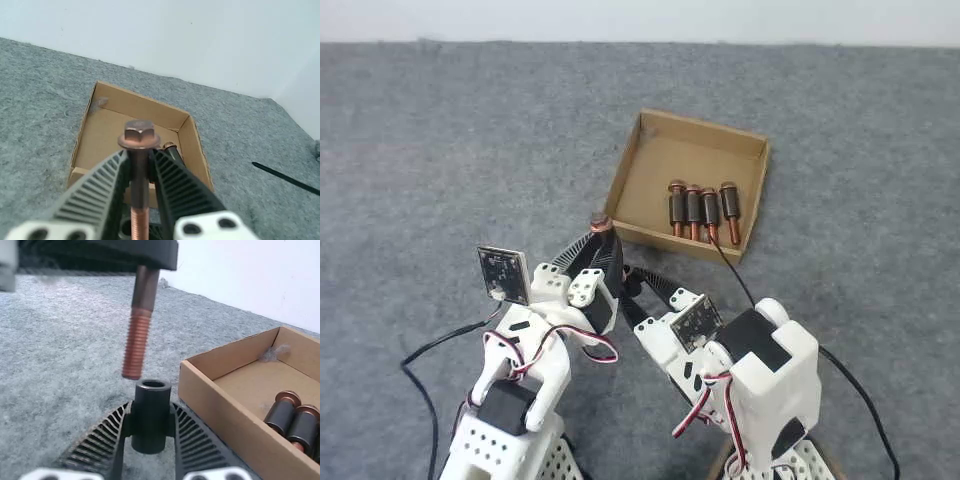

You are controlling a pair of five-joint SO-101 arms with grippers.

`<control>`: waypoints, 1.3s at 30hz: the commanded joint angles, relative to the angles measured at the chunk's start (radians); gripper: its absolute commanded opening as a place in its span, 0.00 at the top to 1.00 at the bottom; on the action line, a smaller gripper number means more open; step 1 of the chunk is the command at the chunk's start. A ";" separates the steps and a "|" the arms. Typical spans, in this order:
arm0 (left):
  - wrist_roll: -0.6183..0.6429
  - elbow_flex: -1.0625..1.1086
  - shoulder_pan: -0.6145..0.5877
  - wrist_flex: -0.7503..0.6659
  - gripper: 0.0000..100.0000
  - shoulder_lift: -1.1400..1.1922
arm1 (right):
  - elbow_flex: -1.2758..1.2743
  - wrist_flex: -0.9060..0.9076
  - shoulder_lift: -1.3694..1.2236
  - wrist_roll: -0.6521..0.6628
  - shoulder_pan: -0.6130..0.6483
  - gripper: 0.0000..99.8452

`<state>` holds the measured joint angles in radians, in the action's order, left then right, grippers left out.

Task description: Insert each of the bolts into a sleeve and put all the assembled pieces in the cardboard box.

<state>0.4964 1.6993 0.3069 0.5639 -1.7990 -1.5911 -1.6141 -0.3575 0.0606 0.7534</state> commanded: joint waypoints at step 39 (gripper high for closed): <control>-0.058 -0.008 0.000 -0.408 0.99 0.436 | -0.032 0.010 0.059 0.026 0.019 0.99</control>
<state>0.4457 1.6993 0.2547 0.1343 -1.3648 -1.5911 -1.6049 -0.3575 0.0606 0.7718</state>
